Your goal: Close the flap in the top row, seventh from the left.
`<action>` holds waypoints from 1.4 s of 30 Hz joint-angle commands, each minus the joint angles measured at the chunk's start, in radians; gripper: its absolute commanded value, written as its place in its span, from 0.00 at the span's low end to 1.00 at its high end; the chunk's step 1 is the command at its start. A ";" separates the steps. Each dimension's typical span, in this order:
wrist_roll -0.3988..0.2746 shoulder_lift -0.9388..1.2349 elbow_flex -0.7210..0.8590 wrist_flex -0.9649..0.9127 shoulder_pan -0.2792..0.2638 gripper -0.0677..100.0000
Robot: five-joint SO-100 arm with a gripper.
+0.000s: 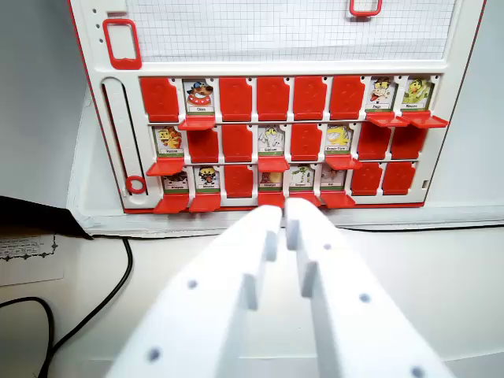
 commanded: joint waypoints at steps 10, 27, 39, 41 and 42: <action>0.000 0.067 -0.015 0.009 -0.005 0.00; -0.040 -0.029 0.239 -0.239 0.133 0.00; -0.107 -0.411 0.106 -0.445 0.293 0.00; -0.106 -0.465 0.060 -0.449 0.304 0.00; -0.104 -0.491 0.037 -0.451 0.308 0.00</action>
